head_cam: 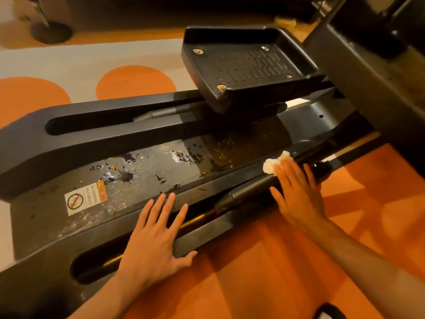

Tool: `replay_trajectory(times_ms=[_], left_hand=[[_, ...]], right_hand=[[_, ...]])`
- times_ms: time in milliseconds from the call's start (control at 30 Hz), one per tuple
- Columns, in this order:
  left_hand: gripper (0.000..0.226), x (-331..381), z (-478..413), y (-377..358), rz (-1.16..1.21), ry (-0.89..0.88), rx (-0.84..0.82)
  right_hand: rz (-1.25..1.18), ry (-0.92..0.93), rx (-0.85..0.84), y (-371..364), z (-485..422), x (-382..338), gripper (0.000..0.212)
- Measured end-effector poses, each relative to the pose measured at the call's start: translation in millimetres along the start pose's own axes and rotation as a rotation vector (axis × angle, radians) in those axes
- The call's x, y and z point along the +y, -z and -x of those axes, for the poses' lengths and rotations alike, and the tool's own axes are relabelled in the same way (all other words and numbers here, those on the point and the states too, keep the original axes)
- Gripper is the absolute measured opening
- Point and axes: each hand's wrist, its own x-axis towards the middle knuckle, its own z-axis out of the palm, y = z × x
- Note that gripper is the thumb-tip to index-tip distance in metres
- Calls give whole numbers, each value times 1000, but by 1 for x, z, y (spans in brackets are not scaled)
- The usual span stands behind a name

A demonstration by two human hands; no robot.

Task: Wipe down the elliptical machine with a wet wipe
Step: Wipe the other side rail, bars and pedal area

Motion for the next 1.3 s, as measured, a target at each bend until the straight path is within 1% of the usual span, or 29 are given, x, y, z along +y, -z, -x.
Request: replay_trajectory(times_ms=[67,133,267,400,500,567,700,767,867,900,967,1033,1067,1133,1200,1233,1267,1300], left_hand=[[104,-1,-1,-2,-5,-4,15],[104,-1,-2,-2,-3,-6,26],[103,2,-1,-3,2,-8,34],[102,0,0,-3,19,4,20],[102,0,1,-3,32,1,22],[102,-1,1,-3,39,2,19],[101,-2,0,-2,60,6,29],[100,-2,0,-2,59,5,30],[100,-1,0,-1,58,3,9],[100,-2,0,-1,58,5,3],[100,-2,-1,-1,53,12,-10],[100,-2,-1,-2,40,12,-4],[100,-2,-1,-3,34,10,4],[99,-2,0,-3,22,8,22],[98,-2,0,-2,16,6,30],[98,-2,-1,-2,12,6,30],[98,-2,-2,-3,5,7,33],[99,-2,-3,-3,-2,7,35]], right_hand=[[10,-84,28,10,-10,33,65],[-6,-112,61,12,-18,47,61],[-68,-181,51,13,-27,26,57],[19,-25,-48,14,-18,-24,60],[4,74,-100,10,-6,-70,61],[-3,121,-134,6,0,-92,65],[59,154,-144,12,-4,-87,73],[116,68,-158,15,-12,-75,77],[181,-123,-303,24,-38,-73,92],[188,-169,-360,27,-52,-76,93],[127,-269,-537,34,-79,-85,89],[-11,-389,-682,38,-100,-93,93],[-68,-441,-708,37,-107,-95,97],[-90,-502,-702,32,-118,-93,100],[-131,-565,-720,23,-133,-83,94],[-170,-591,-698,17,-140,-77,89],[-199,-661,-702,11,-151,-67,84],[-327,-772,-722,1,-166,-54,78]])
